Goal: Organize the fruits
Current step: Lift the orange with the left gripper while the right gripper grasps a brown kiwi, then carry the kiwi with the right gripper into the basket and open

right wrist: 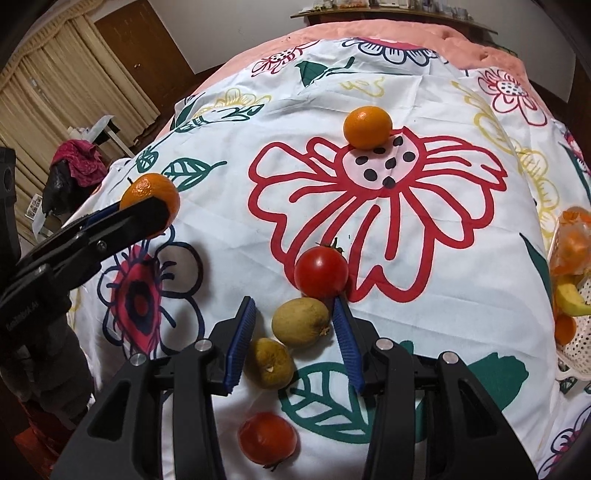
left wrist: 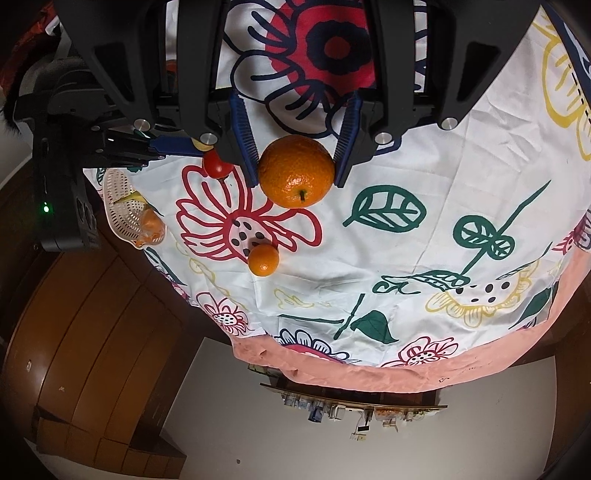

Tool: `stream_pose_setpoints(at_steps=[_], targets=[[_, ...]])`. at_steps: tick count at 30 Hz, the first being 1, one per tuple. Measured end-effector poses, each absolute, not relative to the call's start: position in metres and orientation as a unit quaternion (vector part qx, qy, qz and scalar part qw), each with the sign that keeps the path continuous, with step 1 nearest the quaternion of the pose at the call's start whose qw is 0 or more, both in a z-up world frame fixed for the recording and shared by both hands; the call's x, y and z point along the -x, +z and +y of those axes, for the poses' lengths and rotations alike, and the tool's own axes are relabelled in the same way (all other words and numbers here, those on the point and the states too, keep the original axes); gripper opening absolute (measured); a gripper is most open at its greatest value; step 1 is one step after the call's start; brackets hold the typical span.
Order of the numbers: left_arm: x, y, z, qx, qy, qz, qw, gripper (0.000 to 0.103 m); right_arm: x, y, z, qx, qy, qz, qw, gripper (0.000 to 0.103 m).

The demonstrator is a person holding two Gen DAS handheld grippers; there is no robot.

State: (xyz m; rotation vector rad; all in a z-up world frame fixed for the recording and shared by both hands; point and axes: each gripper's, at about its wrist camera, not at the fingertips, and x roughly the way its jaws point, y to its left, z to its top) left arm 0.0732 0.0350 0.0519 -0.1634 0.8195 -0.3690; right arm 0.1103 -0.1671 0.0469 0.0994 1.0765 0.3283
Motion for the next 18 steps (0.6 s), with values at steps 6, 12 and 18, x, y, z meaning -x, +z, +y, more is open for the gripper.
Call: stream_pose_setpoints(at_steps=[6,12,18], targets=[[-0.072,0.053,0.032,0.077,-0.181,0.394,0.898,0.042,-0.106,0.050,-0.170,-0.053,0.158,0.504,0.847,0.030],[-0.072,0.054,0.028,0.076,-0.184,0.395,0.897,0.042,-0.100,0.056,-0.182,-0.080,0.162,0.496,0.849,0.030],[-0.071,0.057,0.023,0.072,-0.187,0.393,0.897,0.042,-0.095,0.067,-0.195,-0.101,0.162,0.480,0.856,0.030]])
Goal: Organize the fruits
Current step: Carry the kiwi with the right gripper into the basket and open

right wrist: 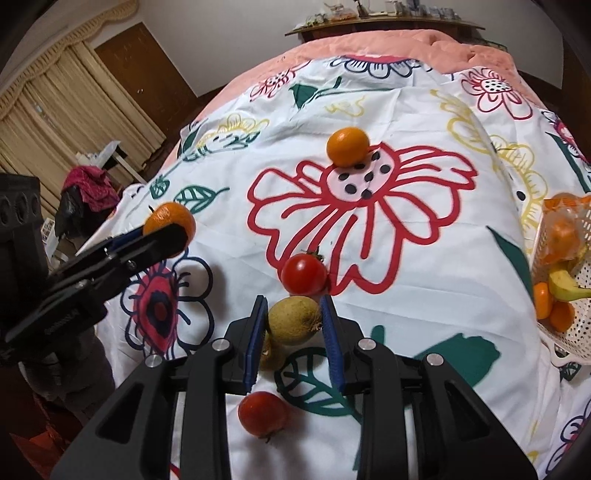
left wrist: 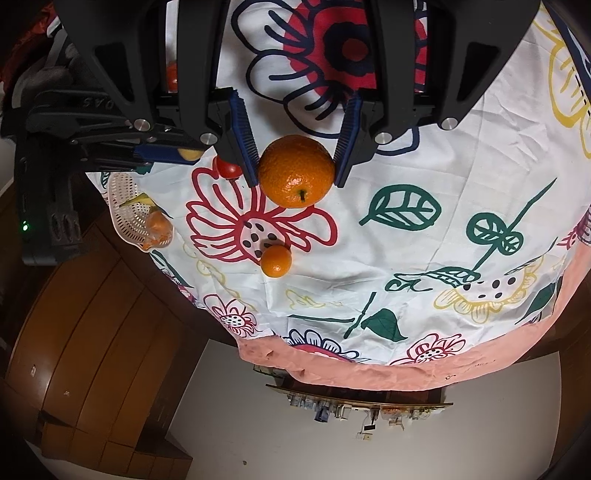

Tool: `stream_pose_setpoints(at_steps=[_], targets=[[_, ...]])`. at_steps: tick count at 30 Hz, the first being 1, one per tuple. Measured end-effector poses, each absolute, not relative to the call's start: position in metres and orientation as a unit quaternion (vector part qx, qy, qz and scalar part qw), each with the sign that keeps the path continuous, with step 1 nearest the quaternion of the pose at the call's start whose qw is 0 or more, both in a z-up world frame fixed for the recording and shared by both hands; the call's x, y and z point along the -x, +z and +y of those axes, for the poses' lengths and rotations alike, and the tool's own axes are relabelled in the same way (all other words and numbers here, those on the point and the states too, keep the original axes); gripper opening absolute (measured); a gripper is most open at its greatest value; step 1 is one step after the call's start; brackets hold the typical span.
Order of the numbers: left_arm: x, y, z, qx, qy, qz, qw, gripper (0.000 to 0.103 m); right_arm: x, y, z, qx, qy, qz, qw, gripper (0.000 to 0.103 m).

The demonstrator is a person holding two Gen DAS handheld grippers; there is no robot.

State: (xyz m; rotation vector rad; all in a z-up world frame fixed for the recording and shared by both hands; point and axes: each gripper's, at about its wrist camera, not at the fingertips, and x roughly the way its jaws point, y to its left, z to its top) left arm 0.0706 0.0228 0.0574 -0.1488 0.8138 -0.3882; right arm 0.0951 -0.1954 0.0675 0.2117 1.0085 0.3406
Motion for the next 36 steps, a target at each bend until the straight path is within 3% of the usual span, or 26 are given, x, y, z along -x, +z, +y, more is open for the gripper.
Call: stream_pose_setpoints(at_steps=[21,36], targets=[[-0.070,0.069,-0.010,0.048,-0.212,0.392,0.894,0.042,-0.071,0.094,-0.319,-0.182,0.057,0.418,0.888,0.030],[-0.069,0.075,-0.046,0.022,-0.232,0.395,0.888,0.042,-0.046,0.072,-0.435,-0.249,-0.059,0.397,0.881,0.030]])
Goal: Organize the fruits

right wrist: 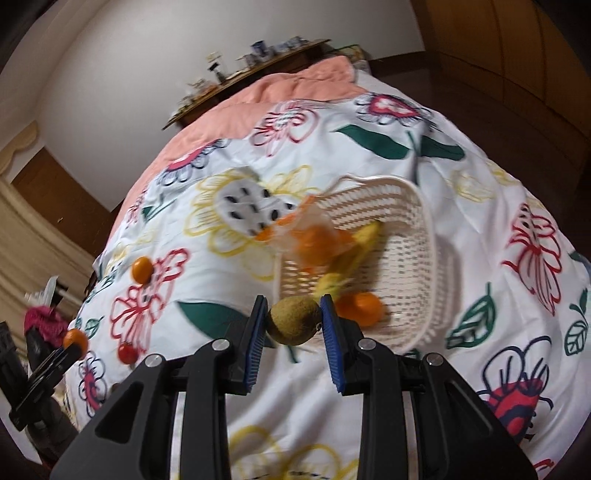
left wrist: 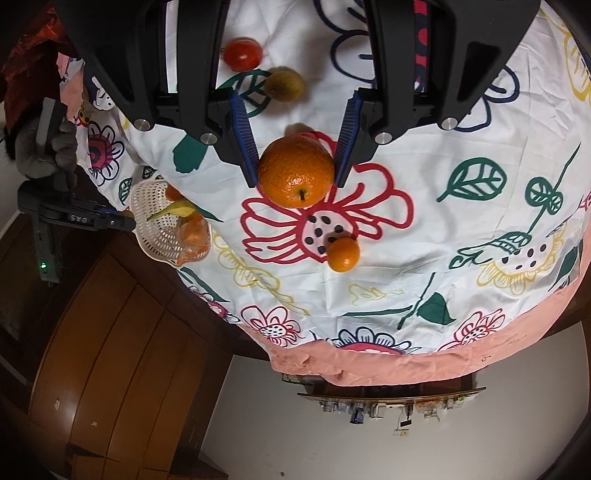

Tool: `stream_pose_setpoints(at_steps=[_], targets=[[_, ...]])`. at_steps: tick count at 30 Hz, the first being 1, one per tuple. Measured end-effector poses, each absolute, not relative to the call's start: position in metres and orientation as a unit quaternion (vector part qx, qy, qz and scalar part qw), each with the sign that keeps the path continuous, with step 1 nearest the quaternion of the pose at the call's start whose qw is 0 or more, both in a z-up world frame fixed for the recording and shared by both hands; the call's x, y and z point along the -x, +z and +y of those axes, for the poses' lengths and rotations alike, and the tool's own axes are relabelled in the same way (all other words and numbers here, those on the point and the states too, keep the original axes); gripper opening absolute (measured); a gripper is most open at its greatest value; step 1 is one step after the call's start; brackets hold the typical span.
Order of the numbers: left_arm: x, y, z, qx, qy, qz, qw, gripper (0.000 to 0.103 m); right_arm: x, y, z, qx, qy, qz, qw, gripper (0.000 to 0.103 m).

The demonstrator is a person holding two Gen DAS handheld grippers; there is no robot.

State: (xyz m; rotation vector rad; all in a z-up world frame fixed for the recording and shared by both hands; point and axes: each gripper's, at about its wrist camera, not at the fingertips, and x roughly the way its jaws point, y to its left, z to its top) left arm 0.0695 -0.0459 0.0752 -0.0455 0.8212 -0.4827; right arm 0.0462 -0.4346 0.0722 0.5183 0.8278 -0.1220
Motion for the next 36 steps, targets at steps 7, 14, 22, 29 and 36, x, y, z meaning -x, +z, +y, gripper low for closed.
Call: stream_pose_setpoints(at_steps=[7,14,22,29,36], targets=[[-0.070,0.078,-0.066,0.007,-0.245,0.396,0.885,0.042,-0.044,0.048,-0.459,-0.265,-0.088,0.408,0.869,0.030],[-0.070,0.079,-0.084,-0.006,-0.256,0.399,0.880,0.042,-0.041,0.041,-0.470,-0.267,-0.109,0.406,0.867,0.031],[-0.071,0.079,-0.103,-0.022,-0.266,0.403,0.875,0.042,-0.035,0.038,-0.480,-0.278,-0.113,0.399,0.867,0.031],[-0.076,0.082,-0.129,-0.043,-0.278,0.404,0.870,0.042,-0.029,0.038,-0.486,-0.289,-0.112,0.390,0.867,0.031],[-0.088,0.085,-0.164,-0.069,-0.298,0.402,0.863,0.042,-0.022,0.037,-0.496,-0.299,-0.115,0.382,0.867,0.032]])
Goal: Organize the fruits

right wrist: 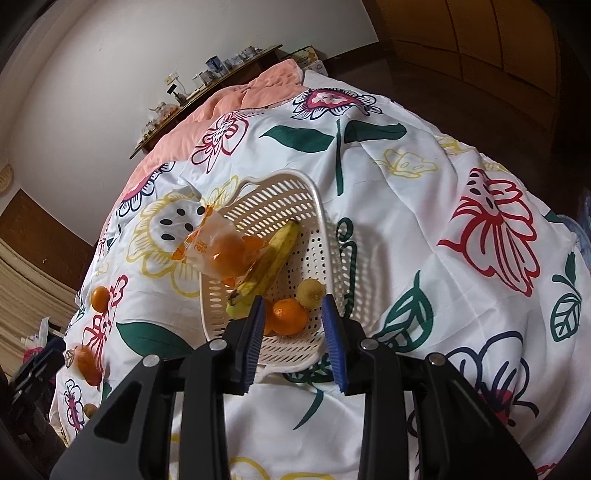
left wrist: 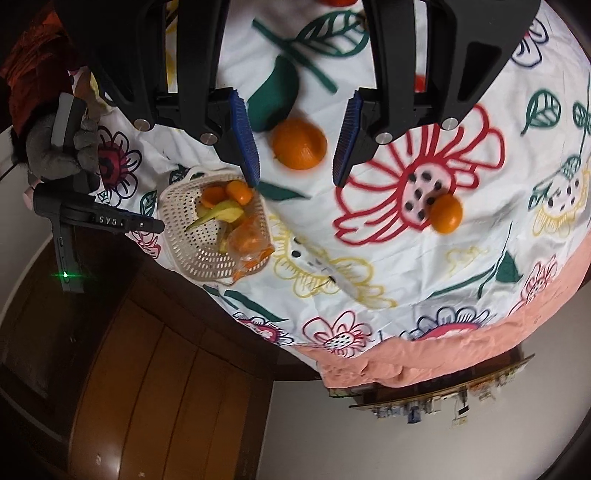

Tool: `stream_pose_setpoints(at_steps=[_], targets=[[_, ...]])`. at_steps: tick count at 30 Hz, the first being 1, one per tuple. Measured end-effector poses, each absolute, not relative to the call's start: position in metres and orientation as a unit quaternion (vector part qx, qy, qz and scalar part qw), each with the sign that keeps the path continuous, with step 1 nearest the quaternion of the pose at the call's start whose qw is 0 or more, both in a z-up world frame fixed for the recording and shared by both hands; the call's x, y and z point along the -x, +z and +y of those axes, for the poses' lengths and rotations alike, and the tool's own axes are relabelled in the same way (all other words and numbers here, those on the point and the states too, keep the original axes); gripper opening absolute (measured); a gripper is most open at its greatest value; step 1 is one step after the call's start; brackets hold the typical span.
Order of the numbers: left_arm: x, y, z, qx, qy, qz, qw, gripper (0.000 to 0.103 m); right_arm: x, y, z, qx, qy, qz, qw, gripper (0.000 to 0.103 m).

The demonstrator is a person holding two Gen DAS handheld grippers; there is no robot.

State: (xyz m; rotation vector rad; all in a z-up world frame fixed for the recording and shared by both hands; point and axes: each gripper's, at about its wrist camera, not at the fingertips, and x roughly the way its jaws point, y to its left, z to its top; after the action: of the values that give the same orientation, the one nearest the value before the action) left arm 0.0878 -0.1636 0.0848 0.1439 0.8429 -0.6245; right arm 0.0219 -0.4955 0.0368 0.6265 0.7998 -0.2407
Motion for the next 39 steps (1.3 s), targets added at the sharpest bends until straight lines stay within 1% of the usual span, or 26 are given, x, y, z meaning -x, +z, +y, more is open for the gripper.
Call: stream_pose_setpoints(at_steps=[5,10,21,25,29,32,39], targets=[[-0.092,0.092,-0.182,-0.082,-0.305,0.391,0.865,0.042,-0.017,0.034,-0.502,-0.306,-0.116,0.377,0.866,0.032],[-0.105,0.089,-0.172,-0.069,-0.277,0.402,0.870,0.042,-0.014,0.034,-0.505,-0.309,-0.114,0.372,0.868,0.032],[-0.139,0.088,-0.086,-0.003,-0.181,0.416,0.891,0.043,-0.016,0.031,-0.501,-0.310,-0.109,0.376,0.866,0.032],[-0.148,0.085,-0.063,0.020,-0.153,0.419,0.895,0.052,-0.020,0.031,-0.496,-0.308,-0.105,0.379,0.866,0.032],[-0.162,0.073,-0.055,0.031,-0.143,0.433,0.889,0.052,-0.021,0.031,-0.494,-0.308,-0.103,0.380,0.866,0.033],[-0.172,0.059,-0.058,0.023,-0.134,0.443,0.886,0.053,-0.020,0.029,-0.495,-0.313,-0.105,0.380,0.864,0.040],[-0.194,0.034,-0.066,-0.006,-0.115,0.459,0.881,0.053,-0.018,0.028,-0.500,-0.317,-0.108,0.378,0.863,0.040]])
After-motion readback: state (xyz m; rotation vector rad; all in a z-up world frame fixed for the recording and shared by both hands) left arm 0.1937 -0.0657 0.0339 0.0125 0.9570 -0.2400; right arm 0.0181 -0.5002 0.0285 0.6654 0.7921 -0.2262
